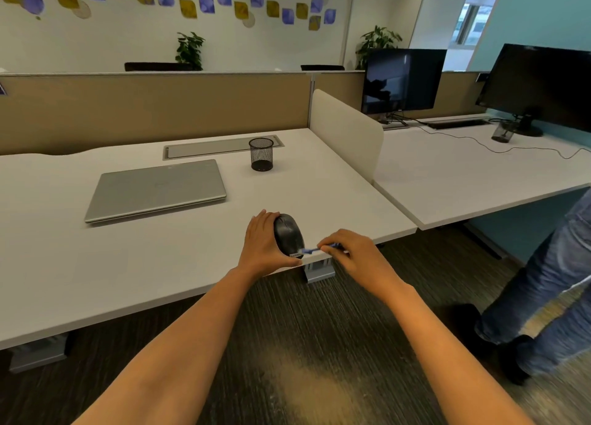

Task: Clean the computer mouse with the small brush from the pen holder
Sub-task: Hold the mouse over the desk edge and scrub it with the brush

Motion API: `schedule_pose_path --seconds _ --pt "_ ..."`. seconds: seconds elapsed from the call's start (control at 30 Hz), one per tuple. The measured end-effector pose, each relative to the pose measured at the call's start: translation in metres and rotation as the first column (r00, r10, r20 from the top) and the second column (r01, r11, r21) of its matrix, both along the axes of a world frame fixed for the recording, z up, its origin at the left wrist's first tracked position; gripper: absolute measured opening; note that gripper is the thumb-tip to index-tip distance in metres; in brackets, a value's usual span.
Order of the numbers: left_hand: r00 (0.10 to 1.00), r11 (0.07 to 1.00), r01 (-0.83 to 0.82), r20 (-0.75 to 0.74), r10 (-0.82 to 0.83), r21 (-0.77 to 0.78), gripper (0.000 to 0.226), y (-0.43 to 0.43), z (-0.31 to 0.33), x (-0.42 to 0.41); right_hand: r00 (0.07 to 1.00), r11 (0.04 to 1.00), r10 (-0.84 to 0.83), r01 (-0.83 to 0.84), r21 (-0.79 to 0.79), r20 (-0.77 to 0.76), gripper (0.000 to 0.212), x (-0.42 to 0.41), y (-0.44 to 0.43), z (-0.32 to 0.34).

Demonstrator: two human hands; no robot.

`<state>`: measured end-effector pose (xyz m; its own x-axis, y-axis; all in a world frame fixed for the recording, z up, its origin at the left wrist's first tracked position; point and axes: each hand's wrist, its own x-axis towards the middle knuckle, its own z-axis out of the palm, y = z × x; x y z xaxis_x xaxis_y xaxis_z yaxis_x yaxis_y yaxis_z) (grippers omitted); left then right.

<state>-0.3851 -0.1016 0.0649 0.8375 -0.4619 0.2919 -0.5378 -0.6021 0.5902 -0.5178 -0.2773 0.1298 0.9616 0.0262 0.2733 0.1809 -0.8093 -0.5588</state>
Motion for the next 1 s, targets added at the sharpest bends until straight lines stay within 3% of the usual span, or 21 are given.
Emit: schedule_pose_path --seconds 0.07,0.13,0.53,0.7,0.8,1.0 --pt "1.0 1.0 0.004 0.005 -0.004 0.007 0.105 -0.002 0.0 0.0 0.994 0.993 -0.05 0.038 0.116 0.102 0.018 0.005 0.002 0.008" --pt "1.0 1.0 0.011 0.004 -0.011 -0.003 0.104 -0.004 0.0 -0.003 0.987 0.99 -0.066 0.046 0.135 0.146 0.019 0.01 0.006 0.013" --pt "1.0 0.998 -0.025 -0.006 0.024 -0.058 0.102 0.002 0.005 -0.004 1.0 0.998 0.009 -0.008 0.066 -0.023 0.021 -0.001 0.005 -0.01" --pt "1.0 0.999 -0.011 0.001 0.011 -0.033 0.101 0.001 0.007 -0.007 0.996 0.967 -0.09 0.085 0.241 0.008 0.018 0.0 -0.004 -0.004" --pt "1.0 1.0 0.004 -0.003 -0.004 -0.022 0.101 -0.002 0.007 -0.009 0.996 0.948 -0.072 0.084 0.306 -0.051 0.018 0.006 -0.001 0.0" --pt "0.999 1.0 0.017 -0.034 -0.018 -0.013 0.105 -0.002 0.002 -0.01 0.989 0.979 -0.012 0.042 0.199 -0.145 0.02 0.011 -0.002 0.004"
